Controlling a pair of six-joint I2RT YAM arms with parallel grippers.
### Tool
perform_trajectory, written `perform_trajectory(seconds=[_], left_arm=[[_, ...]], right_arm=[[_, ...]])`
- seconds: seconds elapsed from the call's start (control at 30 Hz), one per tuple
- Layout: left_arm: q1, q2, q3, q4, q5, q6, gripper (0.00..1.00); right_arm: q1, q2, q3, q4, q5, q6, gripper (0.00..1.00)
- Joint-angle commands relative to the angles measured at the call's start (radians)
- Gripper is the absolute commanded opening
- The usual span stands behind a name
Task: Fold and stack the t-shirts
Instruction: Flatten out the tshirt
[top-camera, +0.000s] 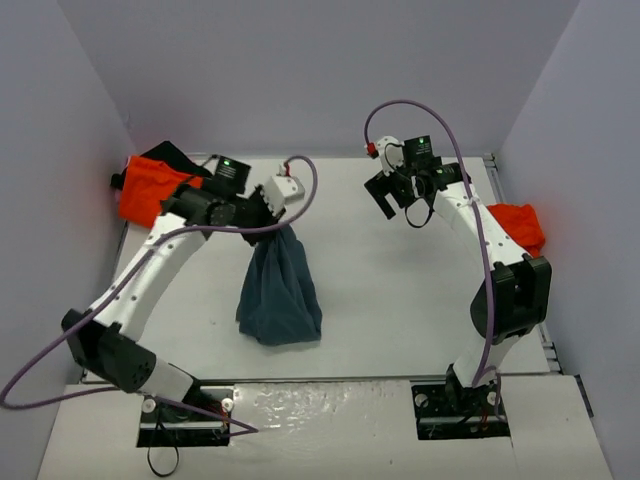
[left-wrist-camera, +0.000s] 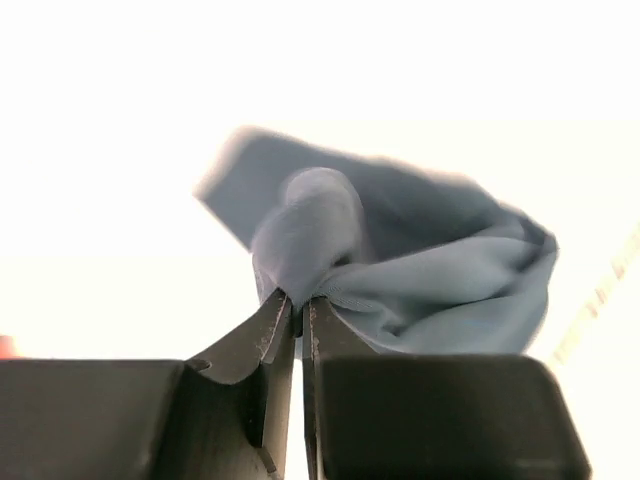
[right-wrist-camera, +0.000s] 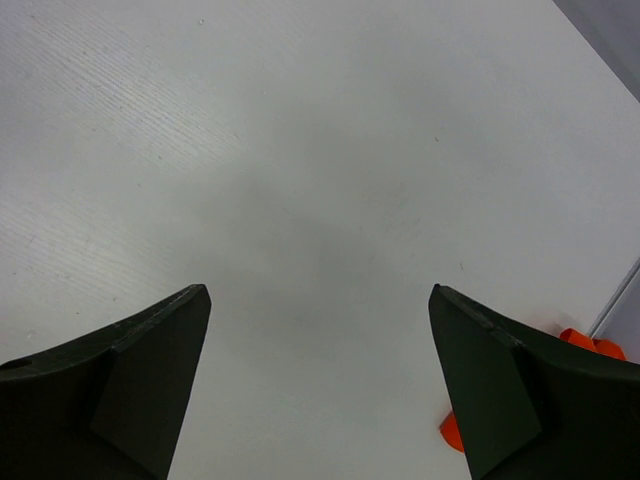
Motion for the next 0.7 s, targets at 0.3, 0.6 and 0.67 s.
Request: perform_trajectory(seconds=[0.3, 0.6, 0.67], left_arm=[[0.221, -0.161, 0.518, 0.004, -0.38, -0.062, 0.0], [0.213, -0.098, 0.416, -0.013, -0.227, -0.015, 0.0], [0.183, -0.086, 0.416, -0.039, -0.158, 0.003, 0.0]], right_arm=[[0.032, 0.021, 0.023, 0.046, -0.089, 0.012, 0.88], [0.032, 0.0, 0.019, 0.046, -0.078, 0.015, 0.88], [0.032, -0.005, 0.017, 0.046, -0.069, 0.015, 0.88]])
